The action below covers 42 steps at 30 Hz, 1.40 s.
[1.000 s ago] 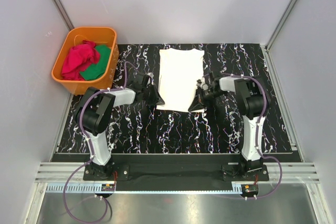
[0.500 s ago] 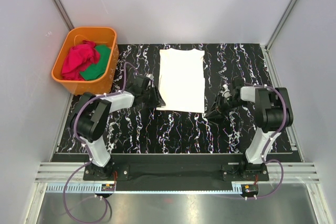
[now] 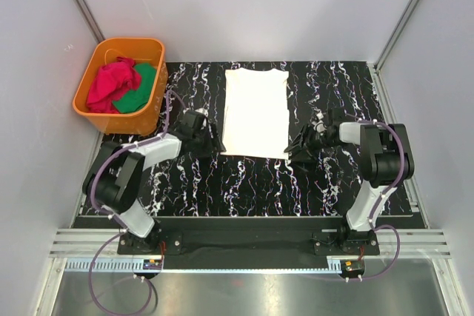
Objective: Fold and stack the t-shirts
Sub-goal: Fold the tshirt
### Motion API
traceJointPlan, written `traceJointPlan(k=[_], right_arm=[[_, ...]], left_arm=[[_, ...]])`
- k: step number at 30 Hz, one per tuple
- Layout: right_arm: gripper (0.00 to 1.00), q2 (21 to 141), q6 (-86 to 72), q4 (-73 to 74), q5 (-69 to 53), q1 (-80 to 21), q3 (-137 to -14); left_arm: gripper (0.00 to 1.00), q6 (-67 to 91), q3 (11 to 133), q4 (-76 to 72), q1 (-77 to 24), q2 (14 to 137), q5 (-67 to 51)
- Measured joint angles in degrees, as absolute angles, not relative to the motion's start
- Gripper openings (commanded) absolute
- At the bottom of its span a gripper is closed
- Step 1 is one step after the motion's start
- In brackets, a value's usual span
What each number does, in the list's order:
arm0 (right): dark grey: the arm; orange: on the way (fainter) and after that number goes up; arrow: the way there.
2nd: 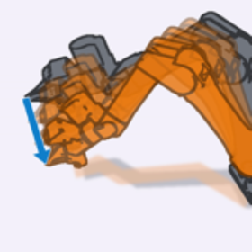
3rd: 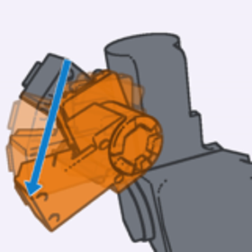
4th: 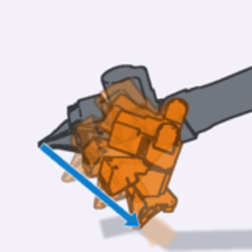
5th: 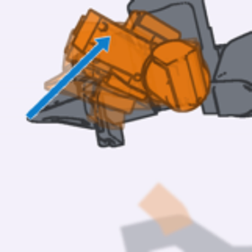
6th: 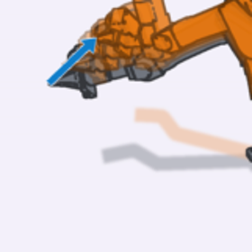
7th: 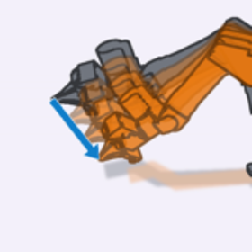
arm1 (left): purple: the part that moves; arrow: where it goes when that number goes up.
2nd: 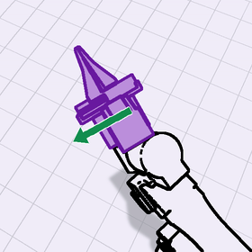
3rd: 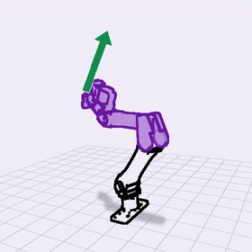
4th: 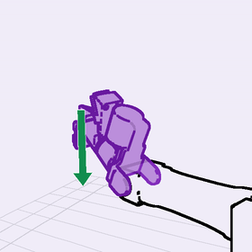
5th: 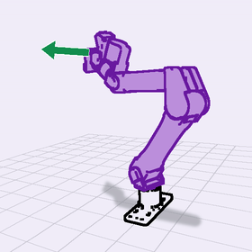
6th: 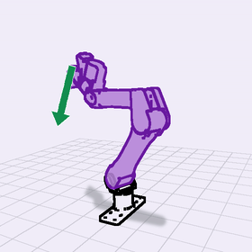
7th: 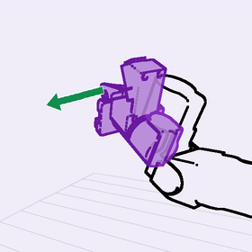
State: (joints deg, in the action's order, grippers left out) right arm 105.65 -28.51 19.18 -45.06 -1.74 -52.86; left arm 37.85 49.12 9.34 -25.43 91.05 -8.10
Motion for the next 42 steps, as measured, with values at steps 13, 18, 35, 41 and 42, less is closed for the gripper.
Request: traceJointPlan(k=[13, 18, 35, 41, 42], right_arm=[[0.38, 110.7, -28.7, 18.8, -45.9, -2.6, -57.9], [0.01, 112.5, -29.0, 18.5, -45.1, -3.2, -58.1], [0.57, 78.6, -37.5, 23.8, -32.3, -12.8, -29.6], [0.57, 79.9, -34.0, 29.9, -25.9, -8.2, -41.1], [0.57, 81.1, -33.3, 29.8, -25.9, -7.4, -43.1]], left_arm=[[0.37, 40.5, 53.0, 1.9, -24.4, 101.1, -10.0], [0.00, 40.9, 52.0, 0.2, -24.2, 102.0, -10.8], [0.67, 55.3, 24.1, -7.0, -46.8, 75.9, -12.8], [0.70, 52.0, 27.2, 10.9, -45.6, 68.3, -6.5], [0.70, 50.9, 28.8, 13.3, -44.1, 68.4, -5.9]])
